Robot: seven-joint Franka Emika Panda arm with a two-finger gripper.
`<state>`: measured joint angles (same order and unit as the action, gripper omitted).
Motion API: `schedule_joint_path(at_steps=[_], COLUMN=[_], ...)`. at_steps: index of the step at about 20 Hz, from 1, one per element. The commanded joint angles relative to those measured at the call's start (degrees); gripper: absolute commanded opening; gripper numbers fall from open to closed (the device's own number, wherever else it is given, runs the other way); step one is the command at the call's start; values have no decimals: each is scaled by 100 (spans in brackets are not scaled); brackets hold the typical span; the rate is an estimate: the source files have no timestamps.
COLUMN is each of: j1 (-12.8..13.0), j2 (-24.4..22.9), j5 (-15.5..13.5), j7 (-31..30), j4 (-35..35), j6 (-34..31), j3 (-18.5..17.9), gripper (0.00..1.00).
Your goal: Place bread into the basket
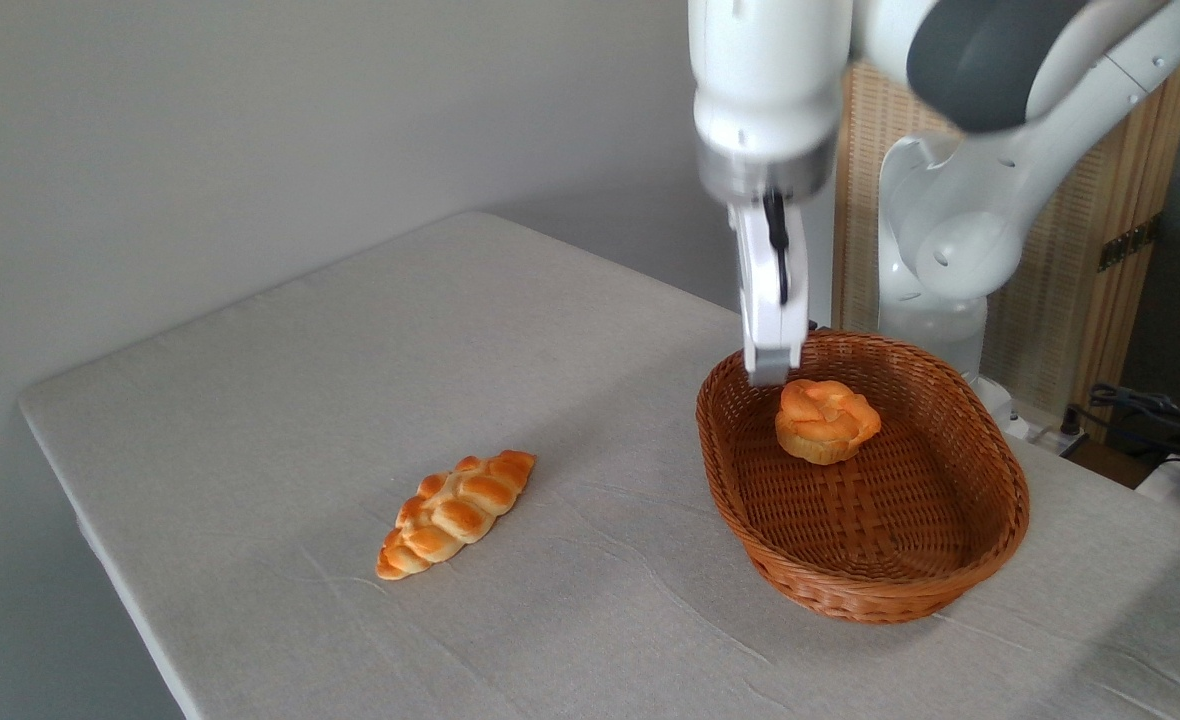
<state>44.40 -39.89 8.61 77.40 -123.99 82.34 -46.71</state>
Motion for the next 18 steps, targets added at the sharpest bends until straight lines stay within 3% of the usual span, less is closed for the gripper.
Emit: schedule_joint_path(at_steps=[1,5,7,9,10,15,17,18], j1=[-1,-527,-1010,-1249,-1389,-2381,-2698,-2734], j2=[832,1614,1931,2273,2458,3399,3575,3602], j5=[-508,-842,-1228,-1720,-1827,-1784,-1635,-1460], j7=[-601,-1147,-1270,-1577,-1814,-2886,-3404,-3563], j4=[980,1578,1842,2184,2377,3152,3275,3311], j6=[-25,71,160,151,151,160,230,291], j3=[144,995,1365,1445,1576,2893,3325,3413], gripper=[100,100,100,100,100,100,100,100])
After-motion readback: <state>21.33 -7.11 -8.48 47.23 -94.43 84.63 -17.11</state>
